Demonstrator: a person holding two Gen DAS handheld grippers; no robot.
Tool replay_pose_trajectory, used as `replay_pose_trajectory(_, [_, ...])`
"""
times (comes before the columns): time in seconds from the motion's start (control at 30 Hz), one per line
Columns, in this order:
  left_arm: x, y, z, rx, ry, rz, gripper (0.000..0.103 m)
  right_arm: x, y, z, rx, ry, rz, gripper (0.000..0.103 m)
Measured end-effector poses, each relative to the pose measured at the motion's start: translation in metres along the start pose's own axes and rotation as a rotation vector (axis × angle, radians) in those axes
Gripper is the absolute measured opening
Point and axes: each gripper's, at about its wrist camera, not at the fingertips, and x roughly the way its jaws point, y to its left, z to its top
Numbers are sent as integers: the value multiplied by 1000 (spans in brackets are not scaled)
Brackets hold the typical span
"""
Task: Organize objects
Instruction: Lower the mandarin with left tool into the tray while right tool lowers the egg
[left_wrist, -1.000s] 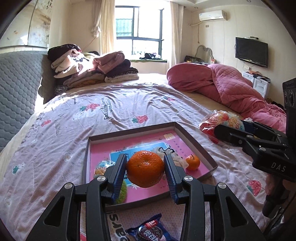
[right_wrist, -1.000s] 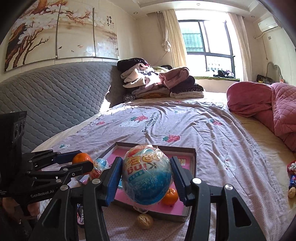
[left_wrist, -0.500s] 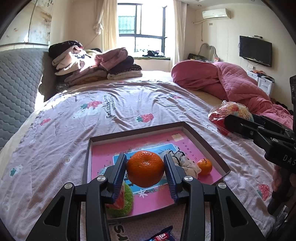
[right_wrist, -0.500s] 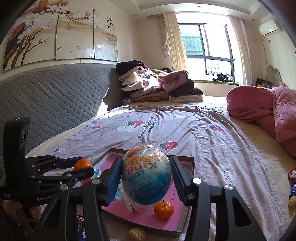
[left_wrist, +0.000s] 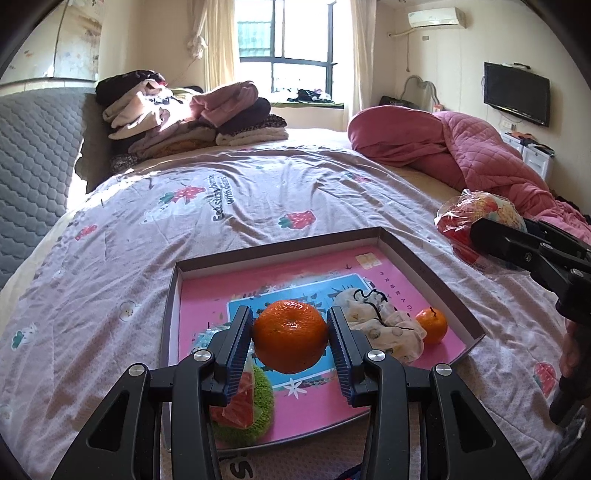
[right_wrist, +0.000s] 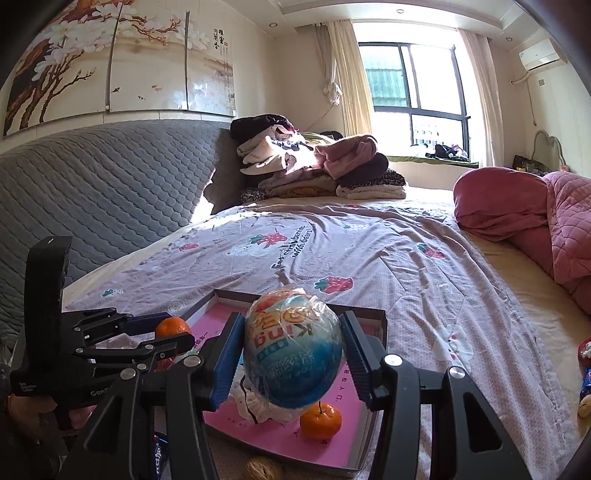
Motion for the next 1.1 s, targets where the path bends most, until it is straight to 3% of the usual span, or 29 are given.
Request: replay_pose_trajectory(1.1, [33, -11, -18, 51, 104, -11, 43, 50, 23, -47, -129, 244, 46, 53])
